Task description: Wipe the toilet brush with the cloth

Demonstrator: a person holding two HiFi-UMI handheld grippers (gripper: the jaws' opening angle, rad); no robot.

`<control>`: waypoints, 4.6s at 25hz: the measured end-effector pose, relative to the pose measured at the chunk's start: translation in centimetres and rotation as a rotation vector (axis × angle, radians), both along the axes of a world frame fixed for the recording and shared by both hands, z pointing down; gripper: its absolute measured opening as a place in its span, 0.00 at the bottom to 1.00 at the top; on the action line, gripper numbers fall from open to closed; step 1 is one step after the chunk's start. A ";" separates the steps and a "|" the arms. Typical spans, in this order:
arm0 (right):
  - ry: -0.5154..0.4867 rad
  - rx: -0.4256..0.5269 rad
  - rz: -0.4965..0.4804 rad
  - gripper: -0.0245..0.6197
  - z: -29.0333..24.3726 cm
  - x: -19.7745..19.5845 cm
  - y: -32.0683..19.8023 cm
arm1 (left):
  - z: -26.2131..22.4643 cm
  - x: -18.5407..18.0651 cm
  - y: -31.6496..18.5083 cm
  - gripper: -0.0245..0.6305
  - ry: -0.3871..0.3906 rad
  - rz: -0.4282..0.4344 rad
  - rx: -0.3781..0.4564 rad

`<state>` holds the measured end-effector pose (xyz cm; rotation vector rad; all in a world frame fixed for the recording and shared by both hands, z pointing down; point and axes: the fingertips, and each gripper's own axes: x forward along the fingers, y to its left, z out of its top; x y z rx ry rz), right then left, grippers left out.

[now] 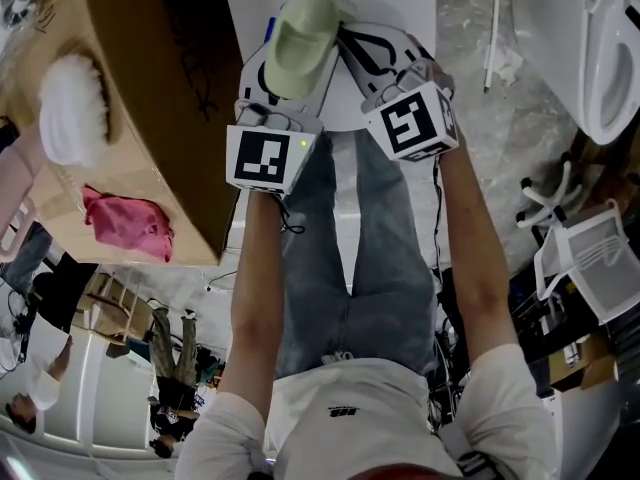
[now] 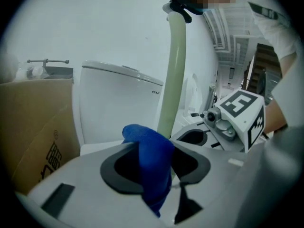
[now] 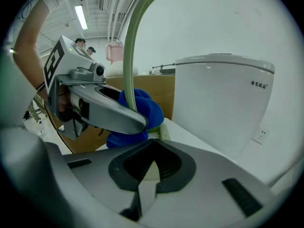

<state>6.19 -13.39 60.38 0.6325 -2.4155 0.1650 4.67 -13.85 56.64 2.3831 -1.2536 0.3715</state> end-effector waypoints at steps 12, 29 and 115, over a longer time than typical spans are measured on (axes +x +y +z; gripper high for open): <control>0.058 0.021 -0.012 0.03 0.2 -0.3 0.2 | -1.4 -0.8 -0.9 0.22 -0.021 -0.025 0.020; 0.116 0.040 -0.023 0.03 0.2 -0.1 0.6 | -3.3 -1.0 -1.0 0.22 -0.070 0.017 0.045; 0.131 0.024 -0.013 0.03 1.3 -1.6 -0.1 | -1.1 -0.2 -1.7 0.17 -0.042 0.020 -0.008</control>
